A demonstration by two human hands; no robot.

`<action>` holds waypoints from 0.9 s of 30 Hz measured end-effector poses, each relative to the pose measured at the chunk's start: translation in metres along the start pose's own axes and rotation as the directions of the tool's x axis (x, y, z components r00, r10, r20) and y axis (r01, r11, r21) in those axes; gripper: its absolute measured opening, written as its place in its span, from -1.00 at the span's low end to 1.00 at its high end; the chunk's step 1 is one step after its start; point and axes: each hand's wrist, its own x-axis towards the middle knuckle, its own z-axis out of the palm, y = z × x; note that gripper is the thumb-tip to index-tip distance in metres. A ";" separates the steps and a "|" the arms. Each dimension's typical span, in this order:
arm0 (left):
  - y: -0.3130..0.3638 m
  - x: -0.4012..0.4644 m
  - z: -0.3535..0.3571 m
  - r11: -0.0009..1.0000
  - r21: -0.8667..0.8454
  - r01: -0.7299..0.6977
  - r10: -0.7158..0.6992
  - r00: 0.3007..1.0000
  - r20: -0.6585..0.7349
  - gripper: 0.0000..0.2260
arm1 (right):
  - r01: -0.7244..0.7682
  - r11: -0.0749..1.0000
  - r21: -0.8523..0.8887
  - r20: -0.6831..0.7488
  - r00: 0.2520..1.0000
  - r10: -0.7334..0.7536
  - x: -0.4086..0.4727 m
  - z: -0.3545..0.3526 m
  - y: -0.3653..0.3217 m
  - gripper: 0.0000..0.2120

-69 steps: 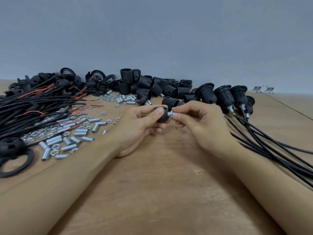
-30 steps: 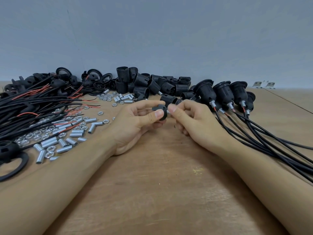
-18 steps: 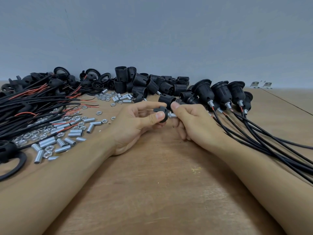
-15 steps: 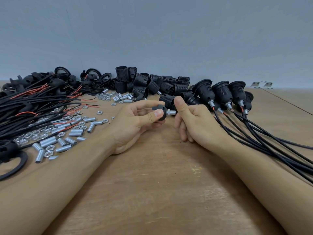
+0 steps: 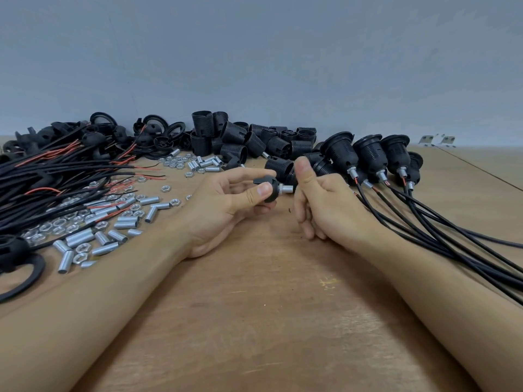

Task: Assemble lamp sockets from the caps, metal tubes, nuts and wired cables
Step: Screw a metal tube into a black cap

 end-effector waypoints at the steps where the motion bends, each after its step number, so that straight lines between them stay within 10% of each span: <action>1: 0.000 0.000 0.000 1.000 -0.007 0.002 -0.002 1.000 -0.006 -0.67 | 0.004 1.000 -0.004 0.001 1.000 -0.004 0.000 0.000 -0.001 -0.37; 4: 0.000 0.000 0.000 1.000 -0.001 0.004 -0.004 1.000 -0.003 -0.67 | 0.048 0.998 -0.026 0.048 0.998 -0.047 -0.001 0.000 0.000 -0.57; 8: 0.000 0.000 0.001 1.000 0.017 -0.004 0.004 1.000 -0.004 -0.65 | -0.008 1.000 0.015 0.021 1.000 0.007 0.000 -0.002 0.002 -0.28; 12: 0.000 0.000 0.000 1.000 0.026 0.007 -0.007 1.000 0.001 -0.67 | 0.062 0.998 0.021 0.032 0.997 -0.063 0.001 -0.001 0.002 -0.60; 16: 0.000 -0.001 0.001 0.999 0.051 0.004 -0.005 0.999 0.032 -0.66 | 0.047 0.999 0.002 -0.022 0.999 -0.047 0.001 0.000 0.002 -0.37; 20: 0.001 0.000 0.001 1.000 0.018 0.011 -0.010 1.000 -0.005 -0.65 | 0.110 0.994 -0.015 0.072 0.991 -0.108 -0.003 0.000 0.001 -0.66; 27: 0.004 -0.002 0.003 0.998 0.057 -0.016 0.015 1.000 0.021 -0.60 | 0.025 0.998 -0.063 0.076 0.997 -0.020 -0.002 0.001 -0.002 -0.40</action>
